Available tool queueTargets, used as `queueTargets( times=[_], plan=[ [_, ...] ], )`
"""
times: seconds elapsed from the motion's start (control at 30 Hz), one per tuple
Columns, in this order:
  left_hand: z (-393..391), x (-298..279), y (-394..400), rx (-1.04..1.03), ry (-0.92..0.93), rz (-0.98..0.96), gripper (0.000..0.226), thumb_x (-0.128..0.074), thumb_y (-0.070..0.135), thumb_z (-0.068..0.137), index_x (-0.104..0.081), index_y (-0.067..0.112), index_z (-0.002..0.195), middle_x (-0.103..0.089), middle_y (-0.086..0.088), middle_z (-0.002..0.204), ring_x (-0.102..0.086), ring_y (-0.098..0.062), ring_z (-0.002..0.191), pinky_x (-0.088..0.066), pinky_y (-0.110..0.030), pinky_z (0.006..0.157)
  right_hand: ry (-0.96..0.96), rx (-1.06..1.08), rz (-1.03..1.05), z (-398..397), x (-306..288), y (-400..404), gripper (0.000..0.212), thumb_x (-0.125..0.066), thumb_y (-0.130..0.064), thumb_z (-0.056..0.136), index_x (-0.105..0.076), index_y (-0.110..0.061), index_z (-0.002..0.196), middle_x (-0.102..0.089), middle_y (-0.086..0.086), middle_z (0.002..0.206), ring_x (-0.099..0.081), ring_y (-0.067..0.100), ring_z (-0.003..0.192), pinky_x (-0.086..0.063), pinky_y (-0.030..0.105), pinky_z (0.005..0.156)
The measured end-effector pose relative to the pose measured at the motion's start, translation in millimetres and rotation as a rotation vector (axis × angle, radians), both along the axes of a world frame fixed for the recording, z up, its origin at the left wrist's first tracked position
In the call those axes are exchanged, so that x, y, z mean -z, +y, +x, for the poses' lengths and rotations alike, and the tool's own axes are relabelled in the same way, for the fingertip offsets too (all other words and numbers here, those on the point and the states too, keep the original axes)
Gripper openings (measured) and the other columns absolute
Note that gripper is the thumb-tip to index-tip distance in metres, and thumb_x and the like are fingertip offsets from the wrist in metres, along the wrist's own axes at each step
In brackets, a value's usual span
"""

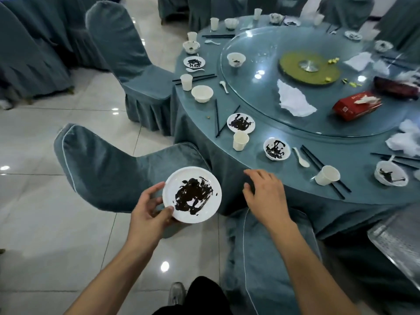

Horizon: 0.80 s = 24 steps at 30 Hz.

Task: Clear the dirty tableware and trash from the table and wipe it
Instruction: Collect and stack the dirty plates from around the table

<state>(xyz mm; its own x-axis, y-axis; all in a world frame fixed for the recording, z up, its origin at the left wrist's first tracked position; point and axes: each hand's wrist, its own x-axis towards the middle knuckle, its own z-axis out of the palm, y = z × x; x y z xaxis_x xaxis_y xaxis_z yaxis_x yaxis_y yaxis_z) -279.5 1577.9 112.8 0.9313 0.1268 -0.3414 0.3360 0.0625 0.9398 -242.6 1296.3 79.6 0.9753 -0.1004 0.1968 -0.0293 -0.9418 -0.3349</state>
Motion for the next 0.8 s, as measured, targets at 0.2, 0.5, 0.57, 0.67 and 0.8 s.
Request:
queueTargets(
  times=[0.2, 0.5, 0.57, 0.67, 0.8],
  plan=[
    [61.0, 5.3, -2.5, 0.082, 0.026, 0.036, 0.057, -0.066, -0.007, 0.090, -0.062, 0.038, 0.124, -0.074, -0.002, 0.115, -0.070, -0.025, 0.109, -0.060, -0.056, 0.084, 0.043, 0.099, -0.015, 50.2, 3.5, -12.5, 0.034, -0.061, -0.026, 0.091, -0.062, -0.022, 0.125, -0.065, 0.001, 0.116, -0.057, 0.027, 0.104, -0.046, 0.043, 0.091],
    [175.5, 7.9, -39.1, 0.093, 0.063, 0.053, 0.055, -0.062, -0.013, 0.090, -0.060, 0.028, 0.128, -0.075, -0.002, 0.111, -0.073, -0.025, 0.101, -0.063, -0.038, 0.072, 0.211, 0.157, 0.029, 191.6, 37.8, -66.6, 0.040, -0.059, -0.028, 0.093, -0.058, -0.019, 0.132, -0.066, 0.010, 0.117, -0.058, 0.034, 0.108, -0.043, 0.048, 0.093],
    [200.5, 4.2, -51.8, 0.072, 0.066, 0.045, 0.055, -0.061, -0.015, 0.090, -0.060, 0.024, 0.129, -0.074, -0.007, 0.112, -0.074, -0.025, 0.099, -0.063, -0.036, 0.070, 0.277, 0.159, 0.053, 225.3, 49.2, -82.6, 0.041, -0.058, -0.028, 0.093, -0.057, -0.019, 0.132, -0.066, 0.010, 0.119, -0.059, 0.035, 0.109, -0.044, 0.046, 0.093],
    [232.7, 5.8, -63.4, 0.039, 0.067, 0.061, 0.057, -0.060, -0.017, 0.089, -0.058, 0.020, 0.132, -0.073, -0.009, 0.114, -0.074, -0.023, 0.099, -0.063, -0.036, 0.070, 0.394, 0.166, 0.114, 275.4, 67.1, -100.1, 0.044, -0.057, -0.026, 0.090, -0.055, -0.018, 0.134, -0.069, 0.013, 0.116, -0.061, 0.038, 0.107, -0.049, 0.045, 0.090],
    [259.0, 5.7, -73.9, 0.019, 0.084, 0.090, 0.059, -0.060, -0.020, 0.087, -0.060, 0.022, 0.128, -0.074, -0.006, 0.108, -0.074, -0.026, 0.095, -0.062, -0.033, 0.067, 0.504, 0.268, 0.211, 326.7, 90.9, -113.6, 0.043, -0.056, -0.028, 0.090, -0.055, -0.015, 0.132, -0.069, 0.017, 0.117, -0.063, 0.039, 0.109, -0.053, 0.045, 0.090]
  ],
)
